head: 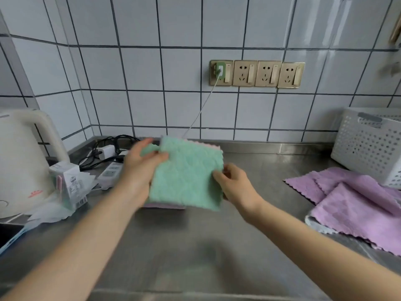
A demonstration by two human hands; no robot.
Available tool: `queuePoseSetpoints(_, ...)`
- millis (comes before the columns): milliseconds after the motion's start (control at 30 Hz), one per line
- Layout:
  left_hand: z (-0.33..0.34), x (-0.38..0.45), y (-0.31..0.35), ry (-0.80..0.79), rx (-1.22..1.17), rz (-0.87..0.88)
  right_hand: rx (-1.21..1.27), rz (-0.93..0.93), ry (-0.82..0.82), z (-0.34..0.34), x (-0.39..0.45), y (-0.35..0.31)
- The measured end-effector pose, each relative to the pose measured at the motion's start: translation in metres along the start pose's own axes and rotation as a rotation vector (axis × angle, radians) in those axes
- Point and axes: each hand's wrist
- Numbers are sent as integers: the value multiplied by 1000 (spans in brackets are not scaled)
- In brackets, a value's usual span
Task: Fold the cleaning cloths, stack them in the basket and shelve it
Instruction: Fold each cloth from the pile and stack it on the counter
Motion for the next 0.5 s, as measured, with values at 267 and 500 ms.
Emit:
queuePoseSetpoints(267, -25, 125, 1, 118, 527, 239, 83, 205, -32, 101, 97, -22)
queuePoseSetpoints(500, -39, 144, -32, 82, 579, 279, -48, 124, 35, 109, 90, -6)
Point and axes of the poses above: each hand's wrist, its own x-axis towards the middle knuckle, its own z-axis out of the palm, y = z × x, and after that the axes turned 11 degrees about y, right-handed
